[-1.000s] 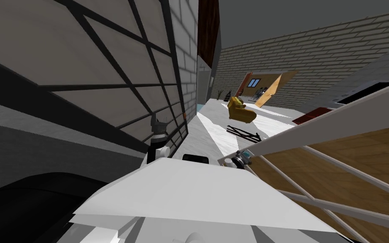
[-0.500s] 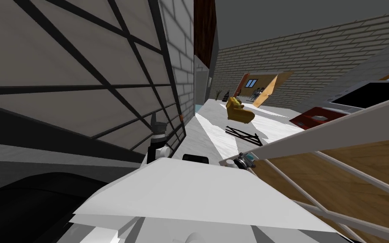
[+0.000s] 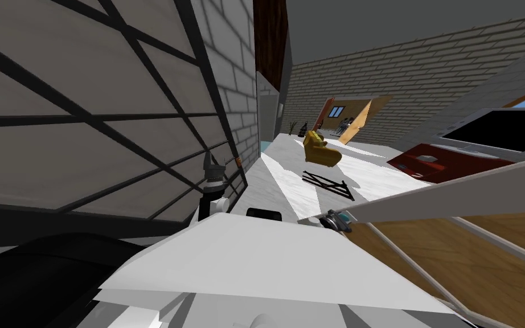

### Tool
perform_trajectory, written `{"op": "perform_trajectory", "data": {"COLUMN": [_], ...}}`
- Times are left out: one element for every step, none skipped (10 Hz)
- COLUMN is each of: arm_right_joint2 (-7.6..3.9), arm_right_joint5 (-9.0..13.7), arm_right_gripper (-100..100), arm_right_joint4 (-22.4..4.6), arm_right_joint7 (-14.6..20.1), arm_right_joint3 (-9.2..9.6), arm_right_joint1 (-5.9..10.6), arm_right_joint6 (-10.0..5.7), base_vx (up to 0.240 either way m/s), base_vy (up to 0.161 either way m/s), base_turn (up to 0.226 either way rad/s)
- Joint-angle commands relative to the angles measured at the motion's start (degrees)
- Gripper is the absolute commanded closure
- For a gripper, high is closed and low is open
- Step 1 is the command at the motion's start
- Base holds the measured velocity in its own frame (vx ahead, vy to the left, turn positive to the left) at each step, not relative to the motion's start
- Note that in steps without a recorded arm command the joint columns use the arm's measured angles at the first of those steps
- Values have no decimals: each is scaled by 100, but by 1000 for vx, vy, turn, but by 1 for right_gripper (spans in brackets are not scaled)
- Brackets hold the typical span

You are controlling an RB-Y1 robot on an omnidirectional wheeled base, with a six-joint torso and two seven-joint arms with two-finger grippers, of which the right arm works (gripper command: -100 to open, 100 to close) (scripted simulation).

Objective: Push the door open

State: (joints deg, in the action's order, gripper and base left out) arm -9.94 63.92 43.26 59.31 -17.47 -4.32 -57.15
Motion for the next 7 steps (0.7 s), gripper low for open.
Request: {"op": "perform_trajectory", "data": {"arm_right_joint2": [-91,-91,-118,-130,-83,-122,-128], "arm_right_joint5": [101,101,190,230,207,315,346], "arm_right_gripper": [100,100,100,100,100,100,100], "arm_right_joint4": [-146,-146,-169,-179,-83,-99,-109], "arm_right_joint7": [50,50,34,27,-9,-30,-33], "arm_right_joint3": [-116,-116,-203,-242,-204,-313,-342], "arm_right_joint1": [8,8,-12,-20,-43,-80,-90], "arm_right_joint6": [-93,-93,-117,-128,-76,-120,-134], "base_vx": [204,153,146,154,68,121,176], "base_vy": [-153,-108,-129,-118,-52,-88,-150], "base_turn": [-44,-45,-39,-43,-19,-38,-44]}}
